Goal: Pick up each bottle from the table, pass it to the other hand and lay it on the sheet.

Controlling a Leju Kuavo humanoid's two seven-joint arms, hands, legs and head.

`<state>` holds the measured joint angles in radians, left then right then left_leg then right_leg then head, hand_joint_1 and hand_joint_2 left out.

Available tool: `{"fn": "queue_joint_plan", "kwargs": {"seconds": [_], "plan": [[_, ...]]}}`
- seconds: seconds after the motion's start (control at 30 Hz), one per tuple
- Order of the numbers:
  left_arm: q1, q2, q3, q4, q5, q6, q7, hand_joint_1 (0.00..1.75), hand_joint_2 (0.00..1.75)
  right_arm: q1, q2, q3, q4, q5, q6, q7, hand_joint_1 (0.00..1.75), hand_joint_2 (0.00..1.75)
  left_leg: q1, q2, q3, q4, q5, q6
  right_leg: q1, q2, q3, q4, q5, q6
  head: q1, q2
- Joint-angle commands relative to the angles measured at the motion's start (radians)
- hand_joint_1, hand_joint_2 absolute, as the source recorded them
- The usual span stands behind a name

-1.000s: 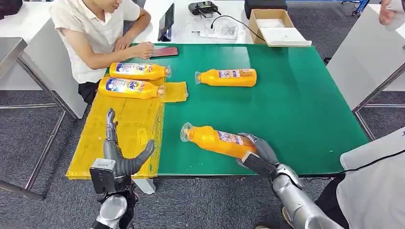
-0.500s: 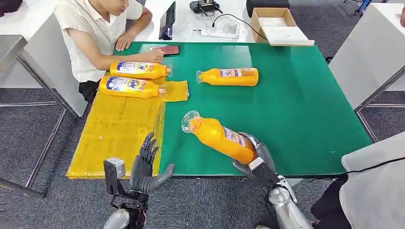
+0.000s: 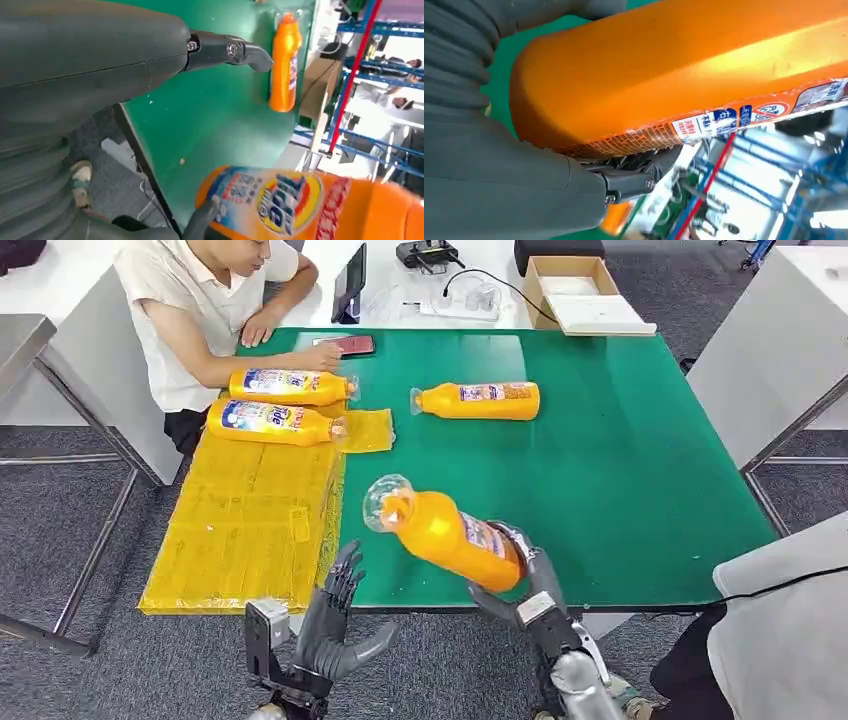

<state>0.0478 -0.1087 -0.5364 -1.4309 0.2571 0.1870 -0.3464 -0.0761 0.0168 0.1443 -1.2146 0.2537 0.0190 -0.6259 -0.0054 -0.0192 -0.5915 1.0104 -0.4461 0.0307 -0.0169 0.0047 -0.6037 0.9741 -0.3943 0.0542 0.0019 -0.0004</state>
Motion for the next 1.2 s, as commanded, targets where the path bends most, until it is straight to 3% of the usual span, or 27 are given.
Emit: {"fn": "queue_joint_plan", "kwargs": {"seconds": [0.03, 0.37, 0.43, 1.07, 1.1, 1.13, 1.17, 1.2], "plan": [[-0.012, -0.001, 0.010, -0.048, -0.034, 0.089, -0.073, 0.00, 1.75, -0.042, 0.051, 0.202, 0.029, -0.021, -0.039, 0.104, 1.75, 1.75, 0.001, 0.003, 0.001, 0.000, -0.001, -0.002, 0.001, 0.002, 0.000, 0.000, 0.000, -0.002, 0.000, 0.000], [-0.035, -0.014, 0.009, -0.045, -0.014, 0.070, -0.078, 0.00, 1.75, -0.080, 0.058, 0.309, 0.073, -0.035, -0.042, 0.113, 1.75, 1.75, 0.001, 0.004, 0.004, 0.000, -0.002, -0.002, 0.001, 0.003, 0.003, 0.000, -0.001, -0.003, 0.000, 0.000], [-0.039, -0.004, -0.001, -0.051, 0.068, -0.011, -0.020, 0.00, 1.75, -0.090, 0.064, 0.329, 0.098, -0.035, -0.041, 0.111, 1.75, 1.75, 0.001, 0.003, 0.002, 0.000, -0.001, -0.002, 0.001, 0.002, 0.001, 0.000, -0.001, -0.002, 0.000, 0.000], [-0.058, -0.001, -0.002, -0.032, 0.170, -0.130, 0.025, 0.00, 1.75, -0.127, 0.088, 0.357, 0.182, -0.077, -0.016, 0.108, 1.75, 1.75, 0.001, 0.001, 0.002, -0.001, -0.001, -0.002, 0.001, 0.001, 0.002, -0.001, 0.000, -0.002, 0.000, 0.000], [-0.058, -0.001, -0.001, -0.031, 0.170, -0.130, 0.025, 0.09, 1.75, -0.129, 0.089, 0.356, 0.186, -0.079, -0.015, 0.109, 1.75, 1.75, 0.001, 0.002, 0.003, -0.001, -0.001, -0.002, 0.001, 0.001, 0.003, -0.001, -0.001, -0.002, 0.000, 0.000], [-0.060, -0.003, -0.001, -0.029, 0.168, -0.131, 0.022, 1.57, 1.75, -0.131, 0.090, 0.360, 0.196, -0.080, -0.014, 0.110, 1.75, 1.75, 0.001, 0.002, 0.004, -0.001, -0.001, -0.002, 0.001, 0.001, 0.003, -0.001, -0.001, -0.002, 0.000, 0.000], [-0.062, -0.004, 0.001, -0.026, 0.163, -0.128, 0.019, 1.75, 1.75, -0.133, 0.090, 0.362, 0.202, -0.080, -0.013, 0.110, 1.75, 1.75, 0.001, 0.002, 0.004, -0.001, -0.001, -0.002, 0.001, 0.001, 0.003, -0.001, -0.001, -0.003, 0.000, 0.000], [-0.066, -0.010, 0.007, -0.020, 0.154, -0.116, 0.011, 1.75, 1.75, -0.133, 0.090, 0.368, 0.210, -0.080, -0.009, 0.110, 1.75, 1.75, 0.001, 0.002, 0.004, -0.001, -0.001, -0.002, 0.001, 0.001, 0.003, -0.001, -0.001, -0.003, 0.000, 0.000]]}}
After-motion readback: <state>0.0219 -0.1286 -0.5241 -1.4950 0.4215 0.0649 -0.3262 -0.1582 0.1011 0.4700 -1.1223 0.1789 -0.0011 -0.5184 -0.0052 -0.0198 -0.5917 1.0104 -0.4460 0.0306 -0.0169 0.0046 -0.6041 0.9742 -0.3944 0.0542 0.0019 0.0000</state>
